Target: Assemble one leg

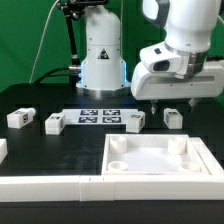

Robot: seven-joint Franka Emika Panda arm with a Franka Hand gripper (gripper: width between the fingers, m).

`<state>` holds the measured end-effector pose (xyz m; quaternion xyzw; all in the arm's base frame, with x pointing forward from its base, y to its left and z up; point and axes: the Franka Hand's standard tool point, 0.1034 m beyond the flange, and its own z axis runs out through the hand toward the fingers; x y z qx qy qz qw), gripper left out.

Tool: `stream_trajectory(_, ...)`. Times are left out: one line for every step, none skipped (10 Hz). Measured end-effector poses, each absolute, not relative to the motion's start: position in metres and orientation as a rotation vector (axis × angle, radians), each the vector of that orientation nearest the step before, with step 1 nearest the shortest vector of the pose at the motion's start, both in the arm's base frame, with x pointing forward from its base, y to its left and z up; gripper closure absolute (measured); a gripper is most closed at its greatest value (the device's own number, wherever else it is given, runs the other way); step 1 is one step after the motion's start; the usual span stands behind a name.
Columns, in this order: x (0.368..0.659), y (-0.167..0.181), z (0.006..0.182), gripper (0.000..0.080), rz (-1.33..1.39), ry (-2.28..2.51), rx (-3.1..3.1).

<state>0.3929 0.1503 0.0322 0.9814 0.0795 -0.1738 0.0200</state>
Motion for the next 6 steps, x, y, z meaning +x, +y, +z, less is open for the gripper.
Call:
stream_trajectory(0.388, 0.149, 0.032, 0.0151, -0.657, 0.245, 3.002)
stream_trajectory(0.389, 0.149, 0.031, 0.0151, -0.747, 0.244, 2.969)
stream_trajectory(0.387, 0.149, 0.031, 0.0150, -0.872, 0.241, 2.916)
stream_trajectory(0.387, 0.149, 0.031, 0.0151, -1.012, 0.236, 2.852)
stream_trajectory(0.384, 0.148, 0.031, 0.0151, -1.120, 0.221, 2.798)
stream_trajectory(0.378, 0.149, 0.030, 0.0150, -1.280, 0.195, 2.716)
